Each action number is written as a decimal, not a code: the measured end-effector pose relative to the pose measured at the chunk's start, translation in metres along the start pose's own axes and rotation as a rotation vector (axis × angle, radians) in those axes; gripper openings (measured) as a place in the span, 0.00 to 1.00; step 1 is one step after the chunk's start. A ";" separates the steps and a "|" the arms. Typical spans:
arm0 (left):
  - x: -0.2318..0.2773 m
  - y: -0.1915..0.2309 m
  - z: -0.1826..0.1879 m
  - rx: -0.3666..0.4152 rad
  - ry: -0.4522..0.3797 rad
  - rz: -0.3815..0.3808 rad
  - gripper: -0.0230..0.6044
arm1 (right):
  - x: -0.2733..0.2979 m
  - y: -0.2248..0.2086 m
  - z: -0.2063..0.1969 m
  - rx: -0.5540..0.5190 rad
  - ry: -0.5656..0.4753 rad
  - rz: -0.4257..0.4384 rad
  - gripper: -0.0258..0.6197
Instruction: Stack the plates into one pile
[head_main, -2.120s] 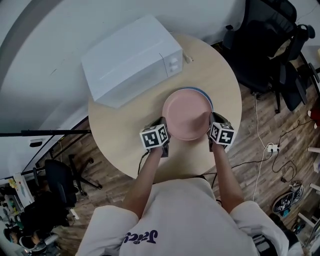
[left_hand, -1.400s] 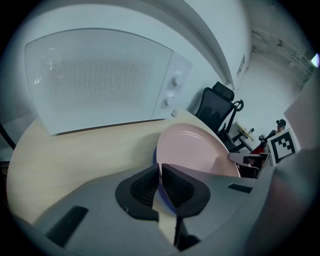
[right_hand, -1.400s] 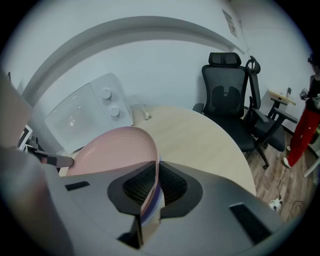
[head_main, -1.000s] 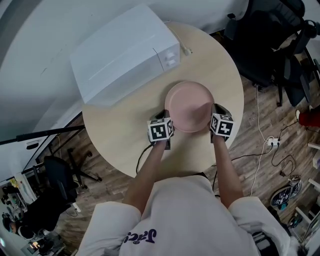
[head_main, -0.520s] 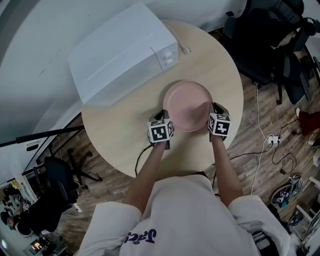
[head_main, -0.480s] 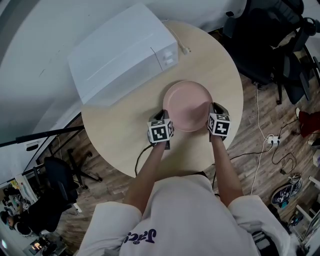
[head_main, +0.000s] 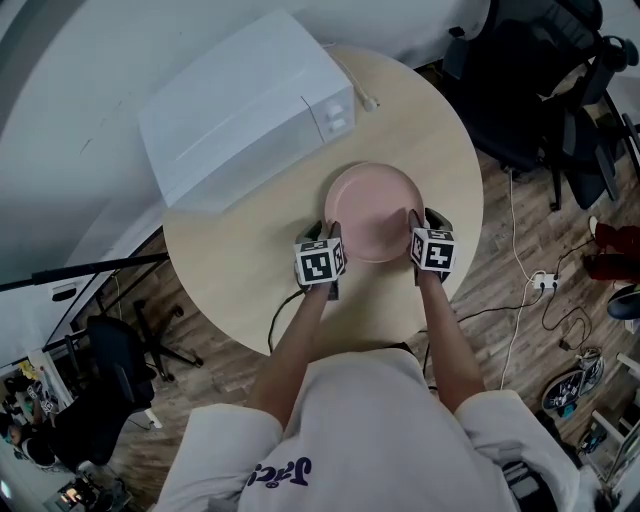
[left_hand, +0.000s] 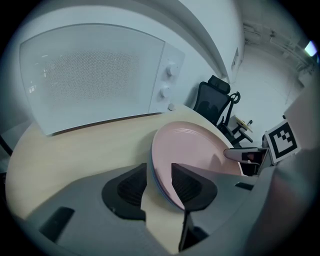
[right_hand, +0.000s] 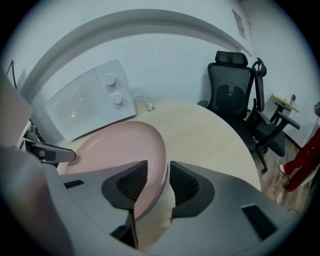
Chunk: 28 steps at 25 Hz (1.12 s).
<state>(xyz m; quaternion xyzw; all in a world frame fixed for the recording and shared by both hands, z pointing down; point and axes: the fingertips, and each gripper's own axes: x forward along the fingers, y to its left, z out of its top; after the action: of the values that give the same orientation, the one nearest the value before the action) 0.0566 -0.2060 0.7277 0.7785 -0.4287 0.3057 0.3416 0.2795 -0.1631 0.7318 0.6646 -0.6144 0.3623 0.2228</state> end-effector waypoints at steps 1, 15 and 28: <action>-0.002 0.000 0.000 0.001 -0.004 0.000 0.27 | -0.002 0.000 0.001 -0.004 -0.004 -0.001 0.24; -0.071 0.004 0.021 0.008 -0.163 -0.005 0.27 | -0.060 0.051 0.038 -0.115 -0.165 0.043 0.24; -0.190 0.041 0.033 -0.045 -0.397 0.039 0.11 | -0.136 0.195 0.089 -0.278 -0.367 0.275 0.13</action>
<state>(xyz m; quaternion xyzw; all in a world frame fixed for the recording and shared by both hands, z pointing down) -0.0580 -0.1616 0.5737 0.8072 -0.5093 0.1432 0.2619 0.1093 -0.1682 0.5437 0.5925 -0.7728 0.1748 0.1453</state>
